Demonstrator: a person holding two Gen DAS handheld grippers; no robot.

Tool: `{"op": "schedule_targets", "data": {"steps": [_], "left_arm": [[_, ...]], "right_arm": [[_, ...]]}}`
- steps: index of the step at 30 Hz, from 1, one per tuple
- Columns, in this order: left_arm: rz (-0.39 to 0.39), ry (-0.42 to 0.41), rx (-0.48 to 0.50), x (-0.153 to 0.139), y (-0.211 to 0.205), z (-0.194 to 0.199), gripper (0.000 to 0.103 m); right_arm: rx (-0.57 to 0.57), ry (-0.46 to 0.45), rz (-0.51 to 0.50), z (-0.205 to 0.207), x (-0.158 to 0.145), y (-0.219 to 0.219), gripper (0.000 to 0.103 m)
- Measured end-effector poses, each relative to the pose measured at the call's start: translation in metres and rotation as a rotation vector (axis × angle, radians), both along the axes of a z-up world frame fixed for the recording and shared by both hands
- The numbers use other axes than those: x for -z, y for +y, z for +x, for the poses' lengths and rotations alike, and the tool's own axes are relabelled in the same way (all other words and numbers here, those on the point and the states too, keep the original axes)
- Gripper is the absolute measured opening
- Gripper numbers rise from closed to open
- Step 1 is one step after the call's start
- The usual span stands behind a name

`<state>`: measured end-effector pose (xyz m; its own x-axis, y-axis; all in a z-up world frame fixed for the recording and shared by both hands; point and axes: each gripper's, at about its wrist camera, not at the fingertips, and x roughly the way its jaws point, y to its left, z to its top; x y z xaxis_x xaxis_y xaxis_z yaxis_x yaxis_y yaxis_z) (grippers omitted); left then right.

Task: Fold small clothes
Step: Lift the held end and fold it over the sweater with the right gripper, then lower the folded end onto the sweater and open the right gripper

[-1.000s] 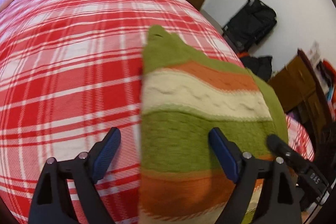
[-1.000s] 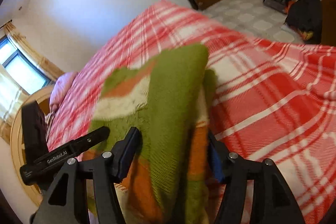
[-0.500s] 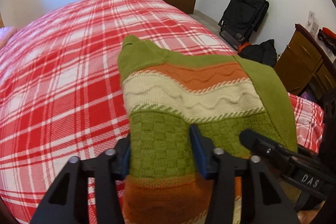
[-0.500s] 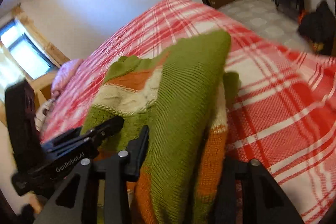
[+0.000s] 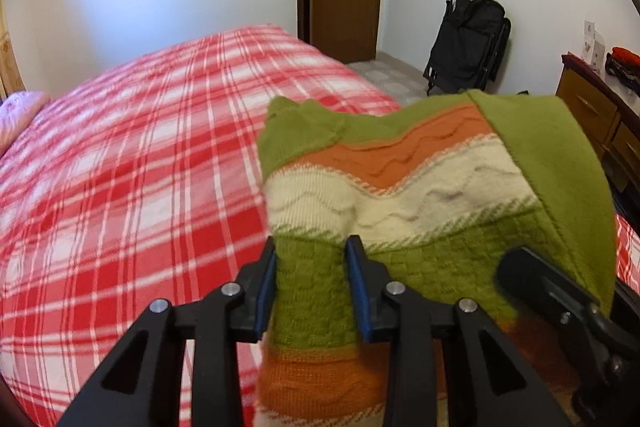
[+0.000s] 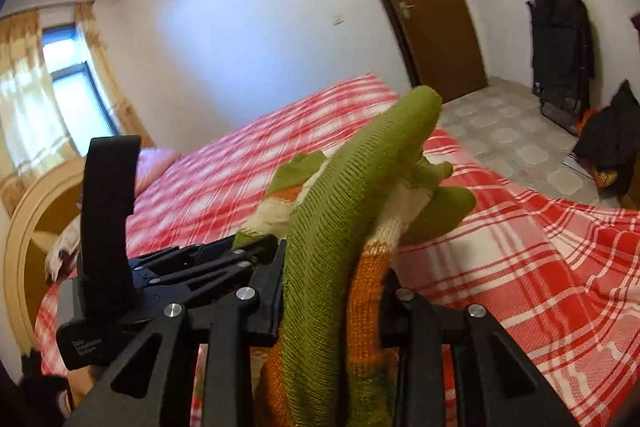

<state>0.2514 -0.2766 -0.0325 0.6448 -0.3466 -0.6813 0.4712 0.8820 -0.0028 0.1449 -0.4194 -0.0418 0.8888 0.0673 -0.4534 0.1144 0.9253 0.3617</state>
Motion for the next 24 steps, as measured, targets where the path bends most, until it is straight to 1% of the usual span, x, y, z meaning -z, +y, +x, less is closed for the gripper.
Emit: {"op": "schedule_targets", "data": {"steps": [1,2,3,4,6,8,9,11,13,14,15,16,17,18,19,20,21,23,24], "left_arm": [[0.012,-0.037,-0.003,-0.001,-0.004,0.001,0.027],[0.03,-0.074,-0.006,-0.002,-0.009,0.002,0.021],[0.057,-0.105,-0.006,-0.001,-0.016,0.003,0.021],[0.069,-0.104,0.001,0.002,-0.022,0.007,0.022],[0.074,-0.069,0.008,0.01,-0.029,0.015,0.022],[0.085,-0.028,0.009,0.022,-0.035,0.023,0.023],[0.089,-0.02,0.01,0.025,-0.036,0.023,0.027],[0.115,-0.035,0.007,0.031,-0.04,0.022,0.027],[0.132,-0.051,0.015,0.031,-0.042,0.017,0.029],[0.136,-0.051,0.017,0.031,-0.043,0.016,0.03],[0.139,-0.047,0.02,0.031,-0.043,0.016,0.033],[0.137,-0.044,0.021,0.03,-0.042,0.015,0.034],[0.136,-0.039,0.022,0.03,-0.042,0.014,0.041],[0.138,-0.034,0.021,0.03,-0.042,0.013,0.054],[0.141,-0.03,0.021,0.03,-0.042,0.013,0.063],[0.143,-0.019,0.024,0.031,-0.04,0.012,0.078],[0.142,-0.009,0.028,0.032,-0.039,0.01,0.088],[0.143,0.015,0.031,0.035,-0.035,0.008,0.094],[0.13,0.044,0.031,0.038,-0.03,0.008,0.096]], "right_arm": [[0.018,0.02,-0.001,0.005,0.006,-0.004,0.032],[0.041,0.05,-0.001,0.011,0.017,-0.01,0.032],[0.065,0.08,-0.001,0.015,0.027,-0.016,0.032],[0.091,0.109,0.008,0.017,0.037,-0.023,0.032],[0.13,0.16,0.05,0.018,0.054,-0.036,0.033],[0.142,0.171,0.114,0.016,0.061,-0.047,0.035],[0.144,0.169,0.118,0.016,0.061,-0.049,0.035],[0.147,0.174,0.068,0.018,0.058,-0.044,0.035],[0.152,0.177,0.073,0.017,0.059,-0.045,0.035],[0.154,0.177,0.087,0.017,0.06,-0.046,0.038],[0.158,0.183,0.104,0.016,0.062,-0.048,0.045],[0.173,0.194,0.118,0.014,0.063,-0.051,0.05],[0.183,0.203,0.126,0.011,0.064,-0.051,0.059],[0.195,0.213,0.143,0.008,0.065,-0.053,0.062],[0.197,0.213,0.157,0.005,0.064,-0.054,0.062],[0.196,0.215,0.164,0.001,0.063,-0.054,0.063],[0.196,0.22,0.162,-0.002,0.061,-0.054,0.063],[0.198,0.226,0.15,-0.01,0.058,-0.051,0.063],[0.21,0.223,0.139,-0.017,0.055,-0.049,0.063]]}}
